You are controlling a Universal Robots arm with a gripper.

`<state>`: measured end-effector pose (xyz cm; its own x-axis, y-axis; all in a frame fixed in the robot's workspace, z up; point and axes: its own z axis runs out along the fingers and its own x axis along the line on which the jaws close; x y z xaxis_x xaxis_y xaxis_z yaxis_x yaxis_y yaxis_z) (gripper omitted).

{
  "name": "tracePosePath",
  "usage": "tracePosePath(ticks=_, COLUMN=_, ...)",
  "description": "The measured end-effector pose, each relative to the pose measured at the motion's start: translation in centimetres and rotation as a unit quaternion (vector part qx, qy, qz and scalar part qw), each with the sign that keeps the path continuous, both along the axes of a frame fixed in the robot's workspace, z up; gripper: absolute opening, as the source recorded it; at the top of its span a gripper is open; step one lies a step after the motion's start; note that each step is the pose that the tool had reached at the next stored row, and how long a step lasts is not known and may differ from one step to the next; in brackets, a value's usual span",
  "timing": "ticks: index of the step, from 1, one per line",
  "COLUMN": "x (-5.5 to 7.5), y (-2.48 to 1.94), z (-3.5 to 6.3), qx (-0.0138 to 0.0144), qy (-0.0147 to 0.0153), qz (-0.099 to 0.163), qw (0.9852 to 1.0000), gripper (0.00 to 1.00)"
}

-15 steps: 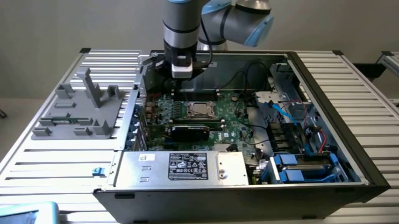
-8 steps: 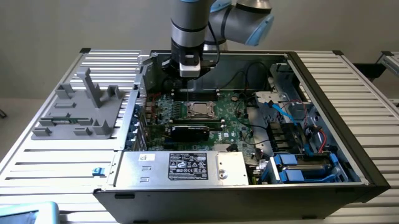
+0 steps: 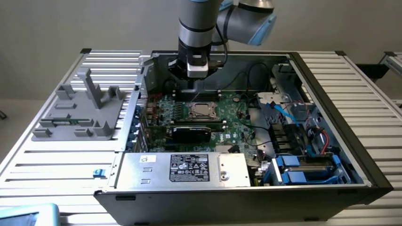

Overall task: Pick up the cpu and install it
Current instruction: 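Close the cpu cover, then install the first cpu locking lever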

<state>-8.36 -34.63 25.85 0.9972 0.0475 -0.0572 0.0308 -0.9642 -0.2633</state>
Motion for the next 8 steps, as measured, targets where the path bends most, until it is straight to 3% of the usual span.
tracePosePath(ticks=8, x=0.01, y=0.00, z=0.00, qx=-0.0001, qy=0.0000, qz=0.000, qw=1.0000, gripper=0.12)
